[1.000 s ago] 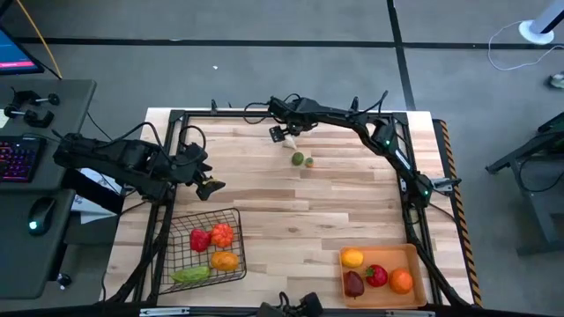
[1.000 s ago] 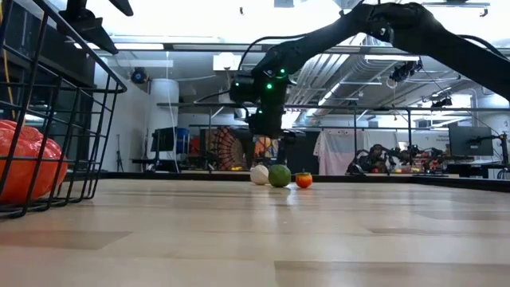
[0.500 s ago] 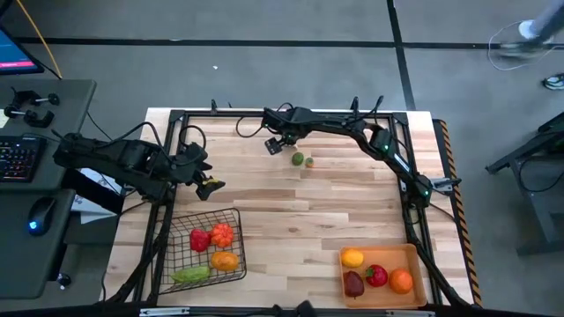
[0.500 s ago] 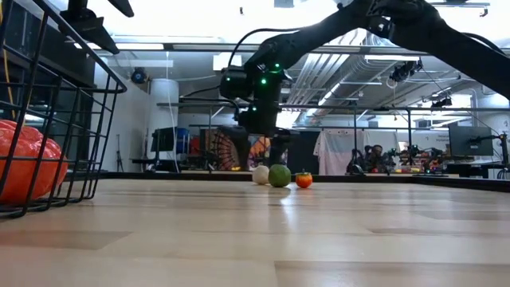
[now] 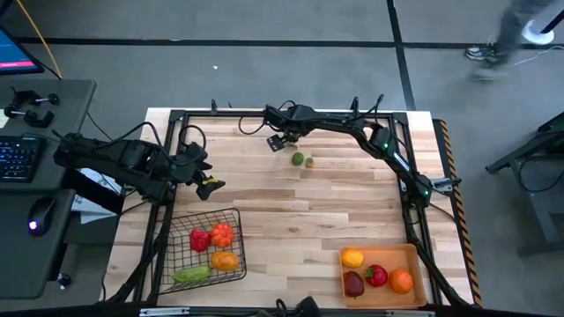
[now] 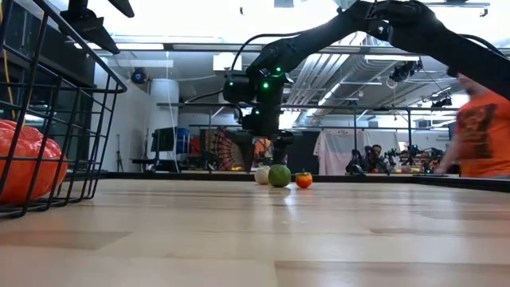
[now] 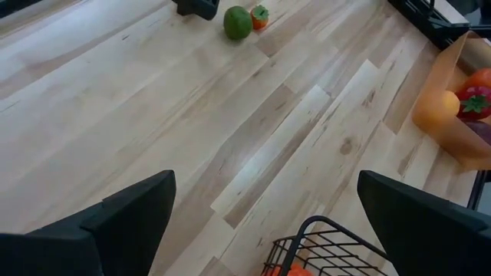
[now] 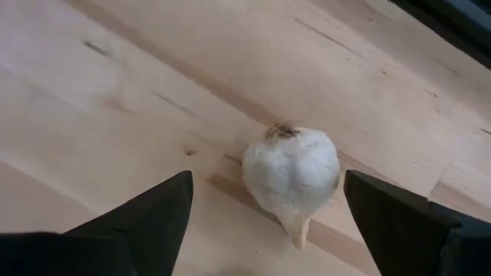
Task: Sort produce into baskets
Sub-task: Put the white garlic into the black wire basket
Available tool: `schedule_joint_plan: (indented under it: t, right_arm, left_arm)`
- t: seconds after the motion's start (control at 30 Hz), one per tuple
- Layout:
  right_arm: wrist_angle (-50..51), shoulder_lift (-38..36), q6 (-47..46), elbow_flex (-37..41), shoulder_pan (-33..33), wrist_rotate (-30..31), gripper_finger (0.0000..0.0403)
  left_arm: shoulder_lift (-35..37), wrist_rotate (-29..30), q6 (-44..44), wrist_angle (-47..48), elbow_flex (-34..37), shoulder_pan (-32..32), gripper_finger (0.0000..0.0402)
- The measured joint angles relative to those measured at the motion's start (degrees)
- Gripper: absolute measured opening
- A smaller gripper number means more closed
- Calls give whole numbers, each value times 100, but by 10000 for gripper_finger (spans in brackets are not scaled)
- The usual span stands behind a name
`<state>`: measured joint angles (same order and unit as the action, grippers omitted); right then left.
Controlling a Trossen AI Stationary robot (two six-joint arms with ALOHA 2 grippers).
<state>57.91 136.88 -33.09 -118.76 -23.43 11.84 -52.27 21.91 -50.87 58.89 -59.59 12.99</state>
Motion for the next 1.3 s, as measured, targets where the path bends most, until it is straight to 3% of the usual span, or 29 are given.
schedule_joint_plan:
  t: [0.43, 0.57, 0.9, 1.0, 1.2, 1.3]
  right_arm:
    - [3, 12, -200, 39, -125, -154, 255]
    - [-161, 95, -288, 337, -130, -505, 248]
    - [-320, 159, -190, 410, -89, -380, 243]
    - [-199, 181, 52, 276, -86, -380, 216]
    - [388, -34, 1118, -218, -39, -284, 116]
    - [440, -554, 1539, -258, 112, -290, 112]
  left_arm:
    - [0, -4, -38, -1, 0, 0, 395]
    - [0, -6, -107, -3, 0, 0, 395]
    - [-2, -17, -153, -2, 0, 2, 395]
    - [-2, -15, -152, -4, 0, 2, 395]
    - [0, -13, -151, -2, 0, 2, 395]
    - [-1, -9, -152, -2, 2, 2, 395]
